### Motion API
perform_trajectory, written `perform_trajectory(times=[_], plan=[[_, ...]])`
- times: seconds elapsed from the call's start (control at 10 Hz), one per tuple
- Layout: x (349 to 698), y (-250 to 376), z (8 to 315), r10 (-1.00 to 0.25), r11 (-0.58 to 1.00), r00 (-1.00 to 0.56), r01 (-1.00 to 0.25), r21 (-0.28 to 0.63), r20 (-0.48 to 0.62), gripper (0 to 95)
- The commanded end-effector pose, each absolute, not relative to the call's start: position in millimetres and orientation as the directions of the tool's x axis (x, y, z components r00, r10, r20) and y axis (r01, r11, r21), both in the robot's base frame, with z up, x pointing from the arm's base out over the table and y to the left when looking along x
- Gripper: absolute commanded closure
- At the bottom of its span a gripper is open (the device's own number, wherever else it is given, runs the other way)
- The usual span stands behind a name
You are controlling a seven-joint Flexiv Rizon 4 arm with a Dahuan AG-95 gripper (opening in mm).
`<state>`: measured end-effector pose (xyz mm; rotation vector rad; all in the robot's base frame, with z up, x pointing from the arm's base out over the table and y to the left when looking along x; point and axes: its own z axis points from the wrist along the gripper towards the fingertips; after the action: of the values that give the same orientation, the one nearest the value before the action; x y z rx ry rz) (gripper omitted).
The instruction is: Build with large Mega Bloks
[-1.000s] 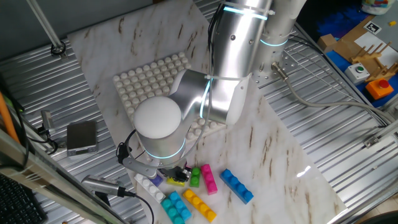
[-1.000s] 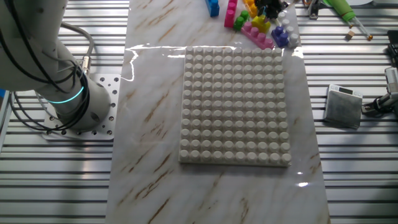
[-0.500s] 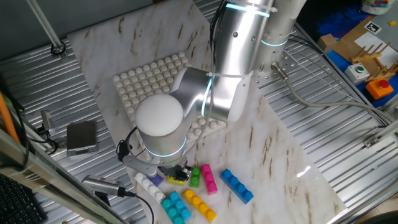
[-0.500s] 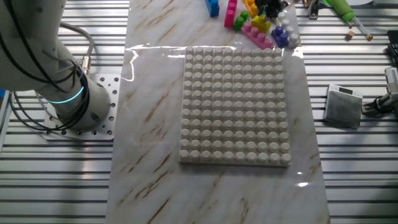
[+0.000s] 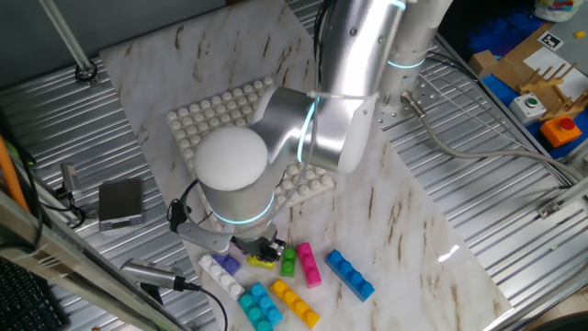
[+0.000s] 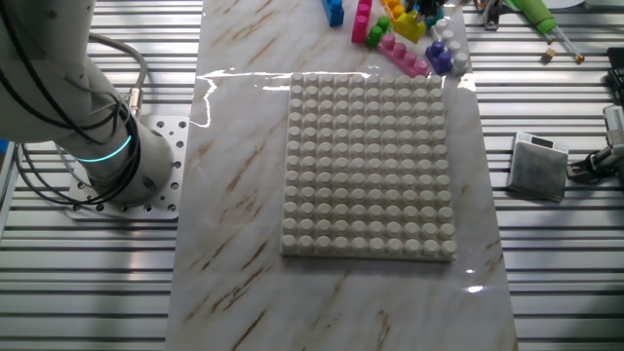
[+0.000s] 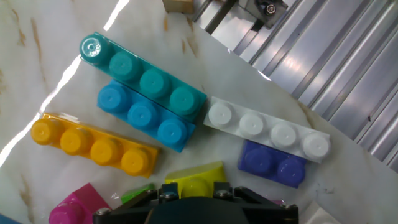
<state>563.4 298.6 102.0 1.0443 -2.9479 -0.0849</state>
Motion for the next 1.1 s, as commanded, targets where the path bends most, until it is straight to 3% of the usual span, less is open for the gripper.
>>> perform_trajectory(times=[0.1, 0.6, 1.1], plan=[[560.9, 297.1, 111.7, -0.647, 0.761, -0.762, -0.646, 0.068, 0.003, 95.0], [532.8, 242.2, 147.3, -0.756, 0.653, -0.654, -0.753, 0.083, 0.013, 95.0], [503.9, 182.7, 153.4, -0.845, 0.535, -0.535, -0.842, 0.071, 0.016, 95.0]])
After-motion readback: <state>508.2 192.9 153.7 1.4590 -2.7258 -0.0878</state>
